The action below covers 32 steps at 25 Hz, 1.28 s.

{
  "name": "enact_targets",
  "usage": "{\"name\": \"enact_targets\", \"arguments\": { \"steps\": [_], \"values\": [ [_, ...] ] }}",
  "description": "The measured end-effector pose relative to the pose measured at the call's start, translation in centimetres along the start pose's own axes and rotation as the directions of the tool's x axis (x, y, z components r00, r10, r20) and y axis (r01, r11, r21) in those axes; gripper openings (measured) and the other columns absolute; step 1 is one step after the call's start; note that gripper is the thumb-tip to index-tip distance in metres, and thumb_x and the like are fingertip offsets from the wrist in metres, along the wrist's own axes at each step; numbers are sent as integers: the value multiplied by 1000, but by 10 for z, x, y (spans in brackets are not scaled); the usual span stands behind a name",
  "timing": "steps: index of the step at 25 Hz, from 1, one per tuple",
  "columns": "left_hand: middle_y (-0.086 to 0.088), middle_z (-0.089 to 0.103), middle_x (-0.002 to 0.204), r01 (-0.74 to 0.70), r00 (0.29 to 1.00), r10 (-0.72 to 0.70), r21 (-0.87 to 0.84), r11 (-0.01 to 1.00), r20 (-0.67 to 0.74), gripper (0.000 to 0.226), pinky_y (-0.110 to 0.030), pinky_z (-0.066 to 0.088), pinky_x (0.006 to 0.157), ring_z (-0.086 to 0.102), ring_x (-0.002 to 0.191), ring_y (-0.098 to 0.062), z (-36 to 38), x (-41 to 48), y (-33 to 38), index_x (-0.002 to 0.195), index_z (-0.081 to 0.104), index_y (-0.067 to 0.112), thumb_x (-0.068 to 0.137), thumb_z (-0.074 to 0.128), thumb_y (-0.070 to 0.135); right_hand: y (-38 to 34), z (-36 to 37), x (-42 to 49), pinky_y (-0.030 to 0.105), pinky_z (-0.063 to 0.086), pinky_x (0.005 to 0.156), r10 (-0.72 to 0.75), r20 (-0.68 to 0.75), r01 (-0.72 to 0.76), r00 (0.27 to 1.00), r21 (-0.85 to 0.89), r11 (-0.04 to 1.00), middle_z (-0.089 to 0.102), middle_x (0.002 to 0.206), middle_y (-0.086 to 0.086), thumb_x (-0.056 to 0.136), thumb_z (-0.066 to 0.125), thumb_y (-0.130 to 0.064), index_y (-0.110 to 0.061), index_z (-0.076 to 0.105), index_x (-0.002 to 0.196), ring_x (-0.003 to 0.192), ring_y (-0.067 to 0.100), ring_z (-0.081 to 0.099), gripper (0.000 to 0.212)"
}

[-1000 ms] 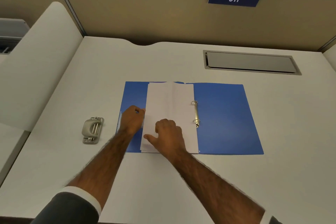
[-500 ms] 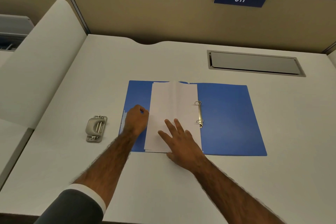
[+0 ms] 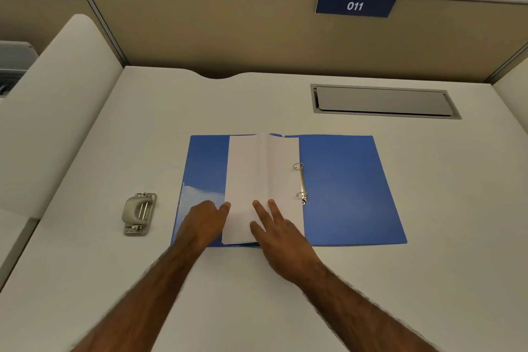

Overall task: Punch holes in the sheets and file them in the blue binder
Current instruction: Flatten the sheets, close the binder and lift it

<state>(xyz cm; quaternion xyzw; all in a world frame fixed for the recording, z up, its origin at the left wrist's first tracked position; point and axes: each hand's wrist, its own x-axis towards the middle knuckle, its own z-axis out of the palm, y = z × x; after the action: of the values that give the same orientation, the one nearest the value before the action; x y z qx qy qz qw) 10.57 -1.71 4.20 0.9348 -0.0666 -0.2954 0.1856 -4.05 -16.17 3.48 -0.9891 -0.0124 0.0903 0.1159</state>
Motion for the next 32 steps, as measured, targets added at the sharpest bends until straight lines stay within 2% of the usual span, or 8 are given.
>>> {"name": "enact_targets", "arguments": {
  "steps": [5,8,11,15,20,27,29,32],
  "values": [
    [-17,72,99,244,965,-129,-592,768,230,59,-38,55,72,69,86,-30,-15,-12,17,99,61,7,91,48,63,2,2,-15,37,51,91,96,-112,-90,989,58,994,21,160,10,73,82,-18,-15,46,129,146,30,25,66],
    [-17,68,115,347,921,-120,-641,685,370,72,-44,51,83,66,102,-34,-19,-13,31,122,52,8,87,46,70,4,-4,-22,33,55,83,110,-193,-98,975,74,992,36,154,11,71,84,-18,-14,52,127,137,29,43,65],
    [-19,63,124,456,847,-109,-607,651,520,80,-51,50,90,61,111,-39,-10,-16,39,124,50,7,84,42,76,8,-13,-25,28,58,72,176,-323,-150,930,104,983,53,141,12,70,84,-22,-13,57,123,110,24,66,60],
    [-14,71,114,376,908,-2,-813,445,419,61,-56,54,90,65,107,-35,-1,-14,49,125,58,17,81,67,59,14,-18,-23,30,59,64,198,-441,-193,875,56,980,62,128,11,78,77,-21,-11,52,125,88,23,70,55],
    [-10,72,111,9,974,175,-792,611,146,42,-41,59,79,70,96,-29,-9,-25,95,124,61,15,89,67,38,18,-38,-27,32,57,51,479,-383,-448,790,174,877,66,99,7,78,75,-28,-14,52,118,71,22,65,48],
    [2,67,122,-224,924,378,-709,669,65,66,-34,44,97,61,110,-16,0,-33,155,114,69,17,99,21,59,47,-64,-38,36,57,82,726,-250,-515,641,561,648,63,107,4,96,53,-37,-13,50,119,93,24,66,33],
    [2,58,134,-378,910,411,-494,783,-46,48,-27,35,100,53,121,-14,23,-24,149,124,63,18,103,30,46,57,-57,-43,39,58,79,783,-247,-475,571,678,561,61,100,5,97,50,-36,-13,51,111,91,25,65,27],
    [3,33,157,-519,852,522,-63,852,42,51,-31,27,113,34,142,-19,58,-12,140,149,35,22,102,45,36,67,-40,-52,43,61,71,846,-218,-340,487,845,413,58,96,-2,98,44,-43,-27,48,103,86,24,66,18]
  ]
}}
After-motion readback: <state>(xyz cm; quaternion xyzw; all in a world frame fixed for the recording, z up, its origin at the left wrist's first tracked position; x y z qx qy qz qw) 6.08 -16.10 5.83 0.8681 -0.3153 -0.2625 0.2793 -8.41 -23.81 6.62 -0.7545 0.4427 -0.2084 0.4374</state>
